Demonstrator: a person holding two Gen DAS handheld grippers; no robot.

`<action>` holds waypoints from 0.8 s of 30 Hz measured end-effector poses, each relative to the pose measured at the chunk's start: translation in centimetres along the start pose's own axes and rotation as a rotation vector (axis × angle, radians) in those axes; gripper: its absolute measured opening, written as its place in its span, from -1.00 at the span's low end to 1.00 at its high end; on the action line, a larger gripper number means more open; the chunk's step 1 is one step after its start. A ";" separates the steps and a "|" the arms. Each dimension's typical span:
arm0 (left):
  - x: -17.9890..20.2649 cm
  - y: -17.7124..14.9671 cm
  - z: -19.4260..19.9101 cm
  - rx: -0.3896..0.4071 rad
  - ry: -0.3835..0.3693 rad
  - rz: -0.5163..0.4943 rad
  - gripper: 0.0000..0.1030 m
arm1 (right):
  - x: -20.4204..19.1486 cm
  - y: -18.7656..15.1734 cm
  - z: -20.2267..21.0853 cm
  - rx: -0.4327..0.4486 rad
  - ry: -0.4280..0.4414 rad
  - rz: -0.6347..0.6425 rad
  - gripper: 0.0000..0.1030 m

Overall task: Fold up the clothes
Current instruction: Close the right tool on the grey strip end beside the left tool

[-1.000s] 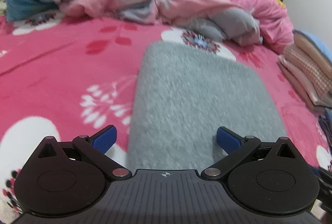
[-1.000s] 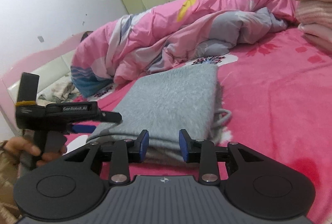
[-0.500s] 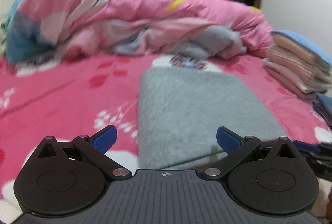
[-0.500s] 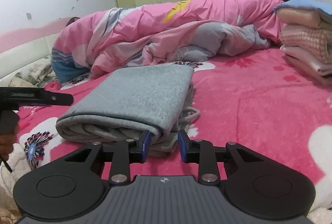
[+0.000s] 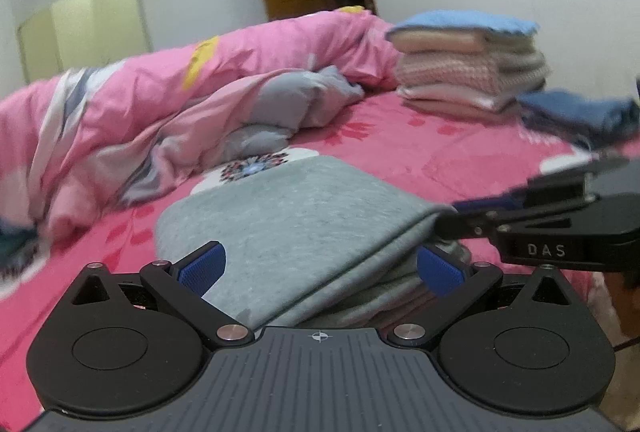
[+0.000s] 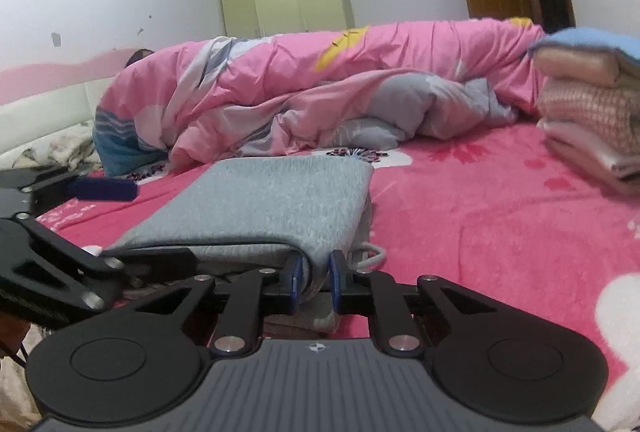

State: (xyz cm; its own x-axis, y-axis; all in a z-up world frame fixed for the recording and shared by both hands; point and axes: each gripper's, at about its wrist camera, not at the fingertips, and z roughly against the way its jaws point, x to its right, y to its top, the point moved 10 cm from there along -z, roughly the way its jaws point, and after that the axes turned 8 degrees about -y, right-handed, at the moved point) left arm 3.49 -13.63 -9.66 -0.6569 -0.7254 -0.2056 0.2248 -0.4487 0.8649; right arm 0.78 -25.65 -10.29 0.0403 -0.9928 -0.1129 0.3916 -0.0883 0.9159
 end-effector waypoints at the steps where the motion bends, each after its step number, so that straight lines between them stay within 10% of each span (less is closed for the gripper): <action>1: 0.3 0.1 -0.4 -0.003 0.005 -0.028 1.00 | 0.1 -0.1 0.0 0.001 0.004 -0.002 -0.71; 24: 0.1 0.9 -3.5 -0.010 0.035 -0.043 1.00 | 2.0 -0.9 0.5 0.010 0.144 -0.068 -0.64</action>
State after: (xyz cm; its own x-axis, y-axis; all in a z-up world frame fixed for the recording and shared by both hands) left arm 6.19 -15.93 -10.55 -0.6403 -0.7232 -0.2588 0.2042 -0.4851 0.8503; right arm 0.08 -27.58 -11.11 0.1452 -0.9628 -0.2280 0.3890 -0.1564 0.9079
